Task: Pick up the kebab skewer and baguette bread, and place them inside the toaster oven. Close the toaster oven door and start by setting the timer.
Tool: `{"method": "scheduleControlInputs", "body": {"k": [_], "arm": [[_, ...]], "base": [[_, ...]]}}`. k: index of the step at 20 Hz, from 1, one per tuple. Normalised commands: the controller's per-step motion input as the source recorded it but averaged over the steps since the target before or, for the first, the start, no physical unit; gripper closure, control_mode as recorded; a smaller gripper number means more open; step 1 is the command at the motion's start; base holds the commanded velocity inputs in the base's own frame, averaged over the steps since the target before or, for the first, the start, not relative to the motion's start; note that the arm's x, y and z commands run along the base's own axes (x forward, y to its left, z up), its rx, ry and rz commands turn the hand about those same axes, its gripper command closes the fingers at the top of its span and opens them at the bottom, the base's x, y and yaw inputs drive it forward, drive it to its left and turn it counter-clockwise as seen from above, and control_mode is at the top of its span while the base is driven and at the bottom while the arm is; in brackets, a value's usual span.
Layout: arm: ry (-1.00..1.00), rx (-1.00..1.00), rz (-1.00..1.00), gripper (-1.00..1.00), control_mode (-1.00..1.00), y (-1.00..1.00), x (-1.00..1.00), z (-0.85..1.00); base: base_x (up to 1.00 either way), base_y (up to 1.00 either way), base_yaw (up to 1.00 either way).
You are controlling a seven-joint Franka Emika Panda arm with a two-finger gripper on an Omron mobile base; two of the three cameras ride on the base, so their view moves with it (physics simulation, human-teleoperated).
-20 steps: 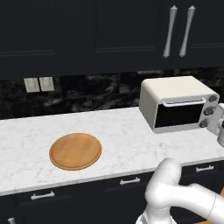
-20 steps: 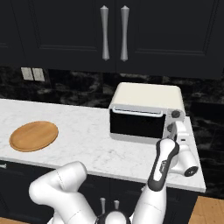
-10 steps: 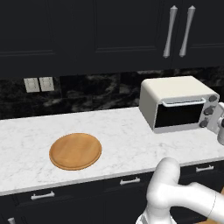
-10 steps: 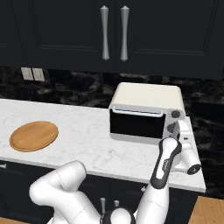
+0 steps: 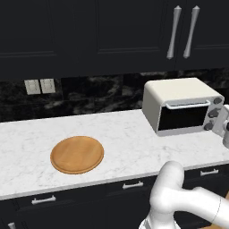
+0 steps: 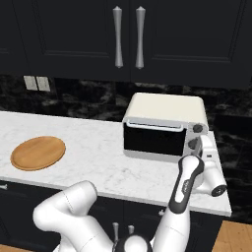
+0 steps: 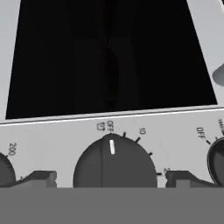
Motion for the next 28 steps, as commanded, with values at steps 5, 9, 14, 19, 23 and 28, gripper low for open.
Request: {"method": "scheduleControlInputs", "body": {"k": [5,9,14,19,23,28], "arm": [[-0.02,-0.07,-0.07,-1.0,-1.0,0.0,-0.04,0.0],[0.0,-0.06,-0.09,-1.0,-1.0,0.1,-0.03,0.0],[0.0,-0.01,-0.06,-1.0,-1.0,0.21,0.0,0.0],[0.0,0.0,-0.01,-1.0,-1.0,0.14,0.0,0.0],[0.0,0.0,0.0,-1.0,-1.0,0.0,0.21,0.0],[0.0,0.0,0.0,1.0,-1.0,-0.25,0.26,0.0]], "base": [[0.0,0.0,0.0],[0.0,0.0,0.0],[0.0,0.0,0.0],[0.0,0.0,0.0],[0.0,0.0,0.0],[0.0,0.0,0.0]]}}
